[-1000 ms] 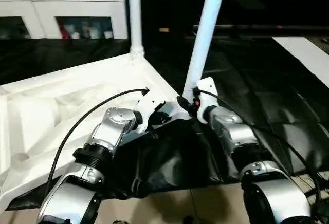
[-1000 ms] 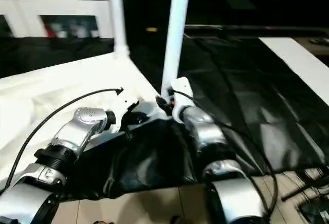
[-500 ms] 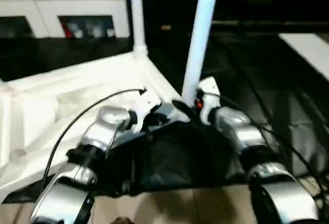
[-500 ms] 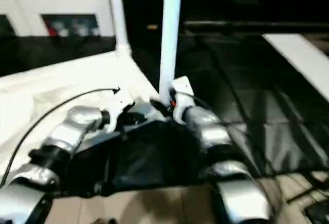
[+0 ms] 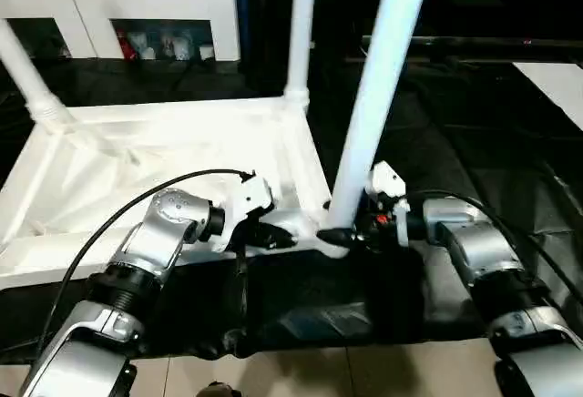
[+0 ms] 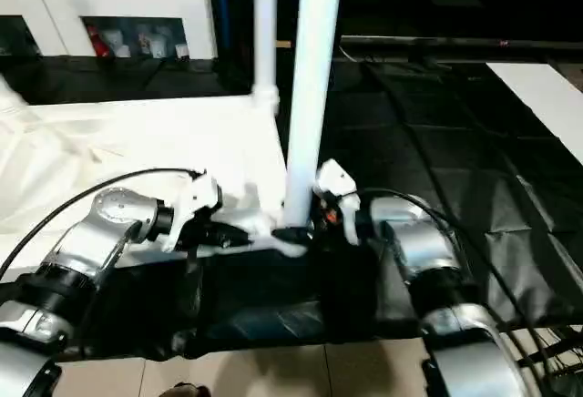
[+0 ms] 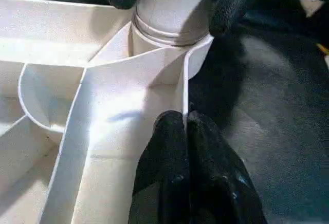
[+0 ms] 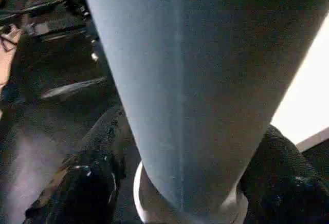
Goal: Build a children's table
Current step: Rotate leg to tighten
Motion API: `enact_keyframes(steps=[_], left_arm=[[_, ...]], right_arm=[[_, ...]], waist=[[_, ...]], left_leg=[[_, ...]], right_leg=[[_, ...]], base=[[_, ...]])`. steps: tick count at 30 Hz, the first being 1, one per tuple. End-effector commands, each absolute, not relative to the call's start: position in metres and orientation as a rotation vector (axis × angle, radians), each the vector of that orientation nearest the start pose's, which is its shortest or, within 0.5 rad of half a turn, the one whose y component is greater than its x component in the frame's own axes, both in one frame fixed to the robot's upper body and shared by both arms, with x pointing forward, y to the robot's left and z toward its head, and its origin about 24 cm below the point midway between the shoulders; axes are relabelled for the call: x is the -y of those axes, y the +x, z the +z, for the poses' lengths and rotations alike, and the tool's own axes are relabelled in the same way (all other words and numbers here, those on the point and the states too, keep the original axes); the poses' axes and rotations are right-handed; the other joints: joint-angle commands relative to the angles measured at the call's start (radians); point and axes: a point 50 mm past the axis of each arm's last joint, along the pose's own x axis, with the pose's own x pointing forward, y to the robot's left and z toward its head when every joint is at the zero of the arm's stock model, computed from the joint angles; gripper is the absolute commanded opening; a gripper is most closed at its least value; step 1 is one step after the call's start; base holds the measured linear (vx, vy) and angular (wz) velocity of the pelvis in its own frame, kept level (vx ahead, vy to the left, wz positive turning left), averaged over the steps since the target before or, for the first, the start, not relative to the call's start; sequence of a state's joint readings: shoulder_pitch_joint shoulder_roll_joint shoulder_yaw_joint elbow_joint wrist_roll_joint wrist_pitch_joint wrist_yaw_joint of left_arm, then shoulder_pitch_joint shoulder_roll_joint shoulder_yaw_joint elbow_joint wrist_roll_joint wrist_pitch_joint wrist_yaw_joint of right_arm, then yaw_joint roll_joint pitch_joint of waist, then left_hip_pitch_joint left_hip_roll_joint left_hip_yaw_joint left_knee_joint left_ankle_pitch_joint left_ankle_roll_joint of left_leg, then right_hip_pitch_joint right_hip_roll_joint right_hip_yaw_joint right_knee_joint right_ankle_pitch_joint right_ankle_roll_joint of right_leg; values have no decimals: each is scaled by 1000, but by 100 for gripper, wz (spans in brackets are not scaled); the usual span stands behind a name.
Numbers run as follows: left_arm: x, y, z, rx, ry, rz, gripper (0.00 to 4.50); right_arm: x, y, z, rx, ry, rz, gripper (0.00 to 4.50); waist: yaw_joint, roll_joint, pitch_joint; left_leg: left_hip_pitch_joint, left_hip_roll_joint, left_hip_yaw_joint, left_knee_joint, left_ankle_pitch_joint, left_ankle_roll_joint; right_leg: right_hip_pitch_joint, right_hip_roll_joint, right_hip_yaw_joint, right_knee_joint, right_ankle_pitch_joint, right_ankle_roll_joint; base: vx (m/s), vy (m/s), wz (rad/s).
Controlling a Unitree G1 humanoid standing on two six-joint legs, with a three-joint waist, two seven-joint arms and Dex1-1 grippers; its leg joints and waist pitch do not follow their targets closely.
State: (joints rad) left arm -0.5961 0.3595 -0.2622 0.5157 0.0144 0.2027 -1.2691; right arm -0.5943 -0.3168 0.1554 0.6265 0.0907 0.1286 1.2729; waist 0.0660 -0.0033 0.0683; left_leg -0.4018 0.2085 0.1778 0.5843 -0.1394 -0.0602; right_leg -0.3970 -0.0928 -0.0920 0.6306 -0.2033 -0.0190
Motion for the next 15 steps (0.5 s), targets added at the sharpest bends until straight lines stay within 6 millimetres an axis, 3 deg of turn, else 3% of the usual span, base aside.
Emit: enact_keyframes(steps=[1, 9, 15], left_arm=[[-112, 315, 74, -394, 353, -1430, 0], [-116, 315, 74, -408, 365, -1430, 0], [-116, 314, 73, -402, 362, -1414, 0]], right_arm=[[116, 303, 44, -451, -149, 1490, 279], [114, 297, 40, -485, -183, 1533, 222], [109, 295, 39, -471, -157, 1524, 209]], waist=[[0, 1, -78], [1, 0, -77], [2, -3, -79]], left_leg=[[30, 29, -3, -63, -267, 41], [31, 29, -4, -63, -271, 33], [29, 28, -3, -61, -254, 40]], right_leg=[[47, -54, 53, -82, -155, -241], [45, -54, 53, -85, -190, -228], [46, -54, 53, -83, -174, -226]], base=[[0, 0, 0], [0, 0, 0], [0, 0, 0]])
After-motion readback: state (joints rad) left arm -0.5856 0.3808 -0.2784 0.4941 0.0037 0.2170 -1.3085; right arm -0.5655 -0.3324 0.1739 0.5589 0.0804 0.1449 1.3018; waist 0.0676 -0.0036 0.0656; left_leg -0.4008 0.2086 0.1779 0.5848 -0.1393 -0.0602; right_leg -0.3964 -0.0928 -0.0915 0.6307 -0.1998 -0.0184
